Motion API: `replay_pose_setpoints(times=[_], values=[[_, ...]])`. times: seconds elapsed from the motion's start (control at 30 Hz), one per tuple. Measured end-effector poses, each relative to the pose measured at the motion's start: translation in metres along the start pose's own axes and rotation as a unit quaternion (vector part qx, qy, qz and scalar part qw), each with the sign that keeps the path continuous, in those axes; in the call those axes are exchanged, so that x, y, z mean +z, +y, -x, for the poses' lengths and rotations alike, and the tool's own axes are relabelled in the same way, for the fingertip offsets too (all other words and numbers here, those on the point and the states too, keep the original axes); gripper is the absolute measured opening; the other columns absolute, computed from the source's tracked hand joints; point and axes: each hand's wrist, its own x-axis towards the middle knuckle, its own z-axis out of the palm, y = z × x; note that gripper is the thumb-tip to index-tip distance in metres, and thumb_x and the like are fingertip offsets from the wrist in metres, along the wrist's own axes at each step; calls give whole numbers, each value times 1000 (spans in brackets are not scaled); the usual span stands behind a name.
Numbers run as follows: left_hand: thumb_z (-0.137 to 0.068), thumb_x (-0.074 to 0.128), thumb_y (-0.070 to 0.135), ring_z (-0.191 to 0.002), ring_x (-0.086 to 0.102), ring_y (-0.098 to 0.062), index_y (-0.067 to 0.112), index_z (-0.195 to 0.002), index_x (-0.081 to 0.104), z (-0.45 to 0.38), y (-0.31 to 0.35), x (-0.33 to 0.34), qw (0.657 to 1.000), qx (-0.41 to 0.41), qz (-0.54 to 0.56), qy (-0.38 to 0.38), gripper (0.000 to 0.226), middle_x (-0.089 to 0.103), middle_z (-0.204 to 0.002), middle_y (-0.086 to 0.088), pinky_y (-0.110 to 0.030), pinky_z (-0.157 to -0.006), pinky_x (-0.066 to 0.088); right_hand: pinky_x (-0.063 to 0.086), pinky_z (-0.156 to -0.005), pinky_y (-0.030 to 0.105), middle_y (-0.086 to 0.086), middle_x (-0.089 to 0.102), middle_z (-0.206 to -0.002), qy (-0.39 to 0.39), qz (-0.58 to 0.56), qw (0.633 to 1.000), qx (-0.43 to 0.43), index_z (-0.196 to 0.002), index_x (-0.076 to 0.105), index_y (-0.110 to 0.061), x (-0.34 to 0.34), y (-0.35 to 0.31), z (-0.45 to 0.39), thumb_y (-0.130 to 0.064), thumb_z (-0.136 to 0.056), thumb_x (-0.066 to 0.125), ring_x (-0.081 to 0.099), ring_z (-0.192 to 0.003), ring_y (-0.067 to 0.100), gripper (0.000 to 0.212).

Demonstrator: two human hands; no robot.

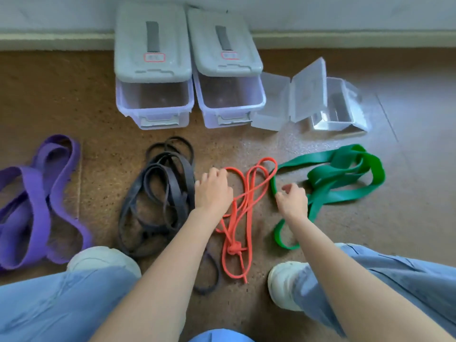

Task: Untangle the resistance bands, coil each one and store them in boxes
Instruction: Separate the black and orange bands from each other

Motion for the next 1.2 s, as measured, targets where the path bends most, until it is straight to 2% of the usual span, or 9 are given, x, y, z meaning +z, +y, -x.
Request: replay_pose_setpoints(times=[0.2, 0.37, 0.43, 0.5, 0.6, 0.73, 0.93, 1.1, 1.2], values=[[-86, 45, 7, -124, 43, -30, 8, -128, 49, -23, 63, 43, 991, 99, 58, -74, 42, 47, -132, -12, -38, -103, 32, 32, -101, 47, 6, 51, -130, -207, 360, 894, -170, -125, 52, -17, -26, 50, -39, -45, -86, 56, 29, -131, 25, 48], [-90, 44, 7, -134, 35, -25, 5, -141, 33, -41, 124, 69, 977, 137, 109, -126, 53, 35, -147, -12, -28, -108, 21, 49, -69, 26, 5, 67, -101, -343, 346, 872, -40, -110, 63, -2, -97, 68, -62, -43, -86, 55, 61, -88, 23, 49], [-93, 46, 14, -139, 27, -26, 4, -146, 22, -47, 148, 79, 970, 135, 112, -171, 59, 26, -152, -14, -30, -112, 19, 48, -57, 24, 7, 67, -93, -302, 257, 918, -22, -101, 65, -3, -116, 71, -72, -33, -89, 53, 62, -82, 24, 34], [-95, 47, 21, -141, 23, -29, 7, -149, 11, -55, 167, 88, 964, 108, 121, -211, 66, 19, -155, -14, -36, -114, 20, 50, -69, 28, 15, 69, -101, -146, 123, 982, -18, -100, 64, -5, -124, 77, -83, -26, -89, 53, 63, -94, 30, 26], [-94, 50, 25, -138, 25, -36, 11, -149, 1, -67, 181, 101, 966, 65, 120, -220, 75, 20, -153, -17, -41, -113, 22, 38, -95, 41, 19, 47, -135, 48, 10, 997, 52, -134, 41, -12, -119, 97, -92, -36, -88, 57, 42, -122, 39, 55], [-89, 58, 27, -135, 28, -41, 21, -150, -2, -79, 179, 108, 976, 68, 2, -209, 86, 26, -148, -21, -43, -111, 22, 22, -112, 51, 18, 3, -155, -33, -213, 964, 154, -150, -2, -18, -98, 114, -106, -45, -81, 67, 14, -140, 40, 101], [-87, 57, 16, -128, 41, -34, 30, -149, -2, -81, 196, 122, 946, 74, 134, -285, 87, 34, -144, -19, -35, -104, 35, 27, -111, 51, 4, 15, -156, -18, -389, 917, 89, -149, 6, -33, -87, 98, -123, -45, -79, 69, 19, -141, 31, 95], [-85, 55, -4, -125, 46, -32, 17, -149, 8, -62, 230, 130, 889, 51, 361, -276, 82, 43, -141, -11, -43, -103, 40, 38, -104, 35, 9, 49, -136, -18, -225, 965, -138, -145, 28, -28, -117, 69, -144, 1, -79, 58, 55, -100, 17, 78], [-88, 55, 1, -127, 46, -27, 11, -146, 23, -53, 255, 134, 864, 7, 398, -308, 67, 43, -142, -13, -44, -103, 42, 33, -100, 29, 11, 42, -134, -21, -105, 980, -168, -142, 36, -26, -125, 61, -160, 1, -82, 51, 49, -115, 26, 68]])
